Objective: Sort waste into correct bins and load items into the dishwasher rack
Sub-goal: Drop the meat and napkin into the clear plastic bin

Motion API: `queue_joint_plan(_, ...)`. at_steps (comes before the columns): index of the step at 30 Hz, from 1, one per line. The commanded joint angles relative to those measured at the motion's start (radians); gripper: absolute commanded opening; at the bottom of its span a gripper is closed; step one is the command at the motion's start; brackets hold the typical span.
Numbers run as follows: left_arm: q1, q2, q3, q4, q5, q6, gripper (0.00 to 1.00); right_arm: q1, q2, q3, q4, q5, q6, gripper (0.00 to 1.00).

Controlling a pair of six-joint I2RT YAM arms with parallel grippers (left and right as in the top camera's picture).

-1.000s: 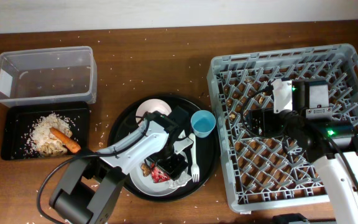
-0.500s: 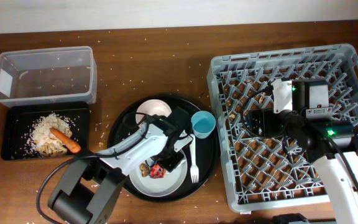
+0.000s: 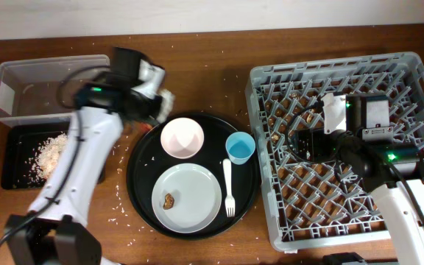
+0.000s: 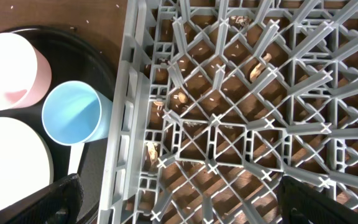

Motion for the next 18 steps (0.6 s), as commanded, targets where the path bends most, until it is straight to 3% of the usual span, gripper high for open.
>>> queue_joint_plan(1, 0.161, 0.011, 0.014, 0.174, -0.025, 0.002, 0.01, -0.004, 0.000, 0.017, 0.002, -0.009, 0.004, 0.99)
queue_joint_plan(7, 0.304, 0.207, 0.014, 0.557, -0.053, 0.002, 0.01, -0.004, 0.016, 0.017, 0.002, -0.009, 0.004, 0.99)
queue_joint_plan(8, 0.312, 0.243, 0.014, 0.595, -0.064, 0.002, 0.04, -0.004, 0.022, 0.017, 0.002, -0.009, 0.004, 0.99)
queue_joint_plan(9, 0.319, 0.278, 0.014, 0.636, -0.072, 0.002, 0.33, -0.004, 0.031, 0.017, 0.002, -0.009, 0.004, 0.99)
queue_joint_plan(11, 0.332, 0.322, 0.014, 0.687, -0.074, 0.002, 0.69, -0.003, 0.048, 0.017, 0.001, -0.009, 0.004, 0.99)
queue_joint_plan(13, 0.337, 0.326, 0.015, 0.696, -0.075, 0.002, 0.92, -0.003, 0.063, 0.017, 0.001, -0.009, 0.004, 0.99)
queue_joint_plan(15, 0.337, 0.325, 0.017, 0.702, -0.075, 0.002, 0.99, -0.004, 0.067, 0.017, 0.001, -0.009, 0.004, 0.99)
queue_joint_plan(18, 0.337, 0.295, 0.025, 0.670, -0.074, 0.002, 0.99, -0.004, 0.067, 0.017, 0.001, -0.009, 0.004, 0.99)
